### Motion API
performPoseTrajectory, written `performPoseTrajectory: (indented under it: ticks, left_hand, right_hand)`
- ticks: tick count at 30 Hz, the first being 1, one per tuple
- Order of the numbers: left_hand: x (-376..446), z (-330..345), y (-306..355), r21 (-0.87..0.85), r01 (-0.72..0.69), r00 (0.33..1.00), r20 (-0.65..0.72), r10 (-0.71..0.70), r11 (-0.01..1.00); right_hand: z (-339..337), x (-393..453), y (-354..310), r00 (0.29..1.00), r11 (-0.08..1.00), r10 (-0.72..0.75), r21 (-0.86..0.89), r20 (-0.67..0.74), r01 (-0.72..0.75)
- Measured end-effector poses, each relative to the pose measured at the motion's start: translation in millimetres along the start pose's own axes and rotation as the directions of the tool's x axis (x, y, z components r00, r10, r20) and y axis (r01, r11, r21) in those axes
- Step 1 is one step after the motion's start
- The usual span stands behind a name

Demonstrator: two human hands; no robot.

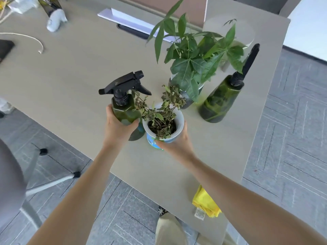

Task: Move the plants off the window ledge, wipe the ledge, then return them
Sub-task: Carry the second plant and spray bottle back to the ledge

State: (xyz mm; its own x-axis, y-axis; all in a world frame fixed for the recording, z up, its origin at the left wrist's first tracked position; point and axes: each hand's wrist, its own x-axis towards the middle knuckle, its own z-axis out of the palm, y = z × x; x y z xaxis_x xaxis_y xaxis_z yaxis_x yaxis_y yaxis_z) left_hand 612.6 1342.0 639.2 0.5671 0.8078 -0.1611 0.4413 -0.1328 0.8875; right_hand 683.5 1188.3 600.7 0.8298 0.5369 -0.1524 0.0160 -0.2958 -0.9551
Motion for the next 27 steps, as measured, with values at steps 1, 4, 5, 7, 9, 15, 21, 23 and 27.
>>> performPoseTrajectory:
  ticks: [1, 4, 5, 7, 9, 15, 21, 23, 27]
  left_hand:
    - [-7, 2, 1, 0.009, -0.008, 1.0, 0.008, 0.008, 1.0]
    - [-32, 13, 8, 0.024, -0.034, 0.999, 0.042, 0.033, 0.999]
    - [-40, 18, 13, 0.017, -0.047, 0.997, 0.059, 0.046, 0.999]
    - [-58, 31, 27, -0.008, -0.086, 0.991, 0.103, 0.087, 0.996]
    - [-80, 47, 44, -0.009, -0.149, 0.976, 0.159, 0.149, 0.989]
    - [-180, 128, 102, -0.001, -0.382, 0.863, 0.358, 0.356, 0.924]
    - [-324, 234, 141, -0.122, -0.426, 0.71, 0.569, 0.415, 0.896]
    - [-376, 271, 149, -0.153, -0.436, 0.652, 0.626, 0.429, 0.887]
    - [-486, 344, 167, -0.203, -0.467, 0.502, 0.74, 0.447, 0.861]
  right_hand:
    - [-5, -4, 0, 1.0, 1.0, -0.005, -0.004, 0.002, 0.005]
    - [-27, -21, 2, 1.0, 0.999, -0.015, -0.036, -0.014, 0.015]
    - [-38, -28, 4, 0.999, 0.999, -0.014, -0.041, -0.03, 0.013]
    - [-64, -45, 7, 0.997, 0.999, -0.013, -0.037, -0.071, 0.01]
    - [-96, -68, 9, 0.992, 0.999, -0.024, -0.05, -0.122, 0.018]
    - [-218, -166, 24, 0.942, 0.989, -0.117, -0.122, -0.314, 0.082]
    - [-354, -296, 49, 0.857, 0.996, -0.052, -0.085, -0.513, 0.009]
    - [-397, -343, 64, 0.825, 0.998, -0.022, -0.06, -0.565, -0.014]
    - [-476, -440, 91, 0.724, 0.997, 0.033, -0.024, -0.689, -0.068]
